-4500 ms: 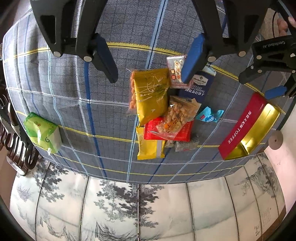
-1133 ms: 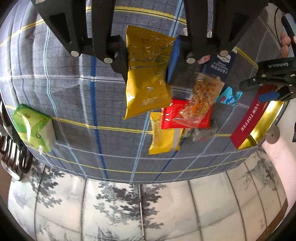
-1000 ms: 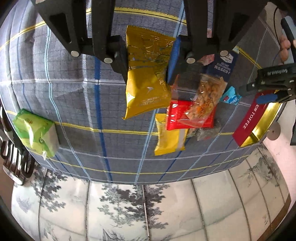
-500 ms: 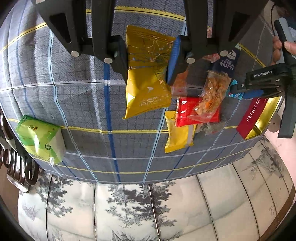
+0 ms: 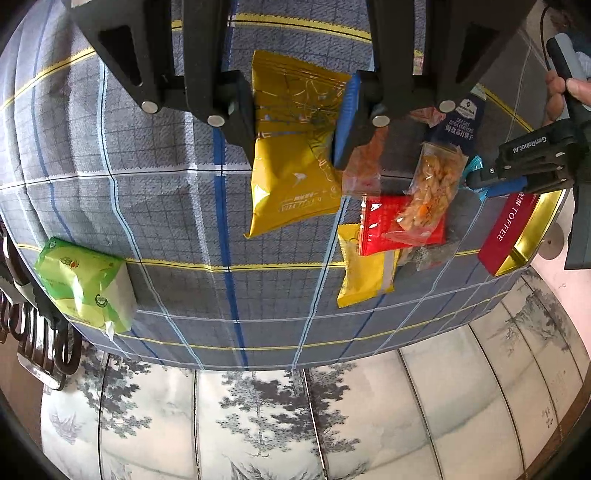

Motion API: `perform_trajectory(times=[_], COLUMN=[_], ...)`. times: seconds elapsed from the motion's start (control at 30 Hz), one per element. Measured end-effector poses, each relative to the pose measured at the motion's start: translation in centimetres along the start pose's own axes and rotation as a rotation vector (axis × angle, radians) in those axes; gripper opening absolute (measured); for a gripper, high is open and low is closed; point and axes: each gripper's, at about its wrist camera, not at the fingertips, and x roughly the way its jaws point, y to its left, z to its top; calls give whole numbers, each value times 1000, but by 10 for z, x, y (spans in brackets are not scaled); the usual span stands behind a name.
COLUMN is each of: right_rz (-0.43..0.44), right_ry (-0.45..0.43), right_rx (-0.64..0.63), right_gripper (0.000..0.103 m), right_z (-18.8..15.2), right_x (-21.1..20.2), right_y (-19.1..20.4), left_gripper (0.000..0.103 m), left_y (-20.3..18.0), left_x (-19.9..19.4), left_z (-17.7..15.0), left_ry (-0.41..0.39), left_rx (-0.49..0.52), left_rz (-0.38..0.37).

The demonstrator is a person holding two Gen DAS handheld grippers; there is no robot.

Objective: Organize snacks
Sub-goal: 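Grasp the blue-wrapped candy with the left tool while the right tool holds the yellow bag, then carry the blue candy over the gold tin and open the left tool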

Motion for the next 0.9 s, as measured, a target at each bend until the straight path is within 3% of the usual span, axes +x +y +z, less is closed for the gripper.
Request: perform_trajectory(times=[0.53,0.73,0.9], right_rz=[-13,-21,-29], right_ry=[0,0,-3], right_rx=[23,28,34], right_gripper=[38,38,38], right_z=[-2,-3,-3], right_x=[2,2,0], right_y=[-4,-5,-4], left_gripper=[32,32,32], left_y=[15,47,91], left_x=[-49,-77,-89], left_z=[7,12,13], left_ry=[-68,-111,-127], left_rx=[5,-12,-44], left_rz=[6,47,128])
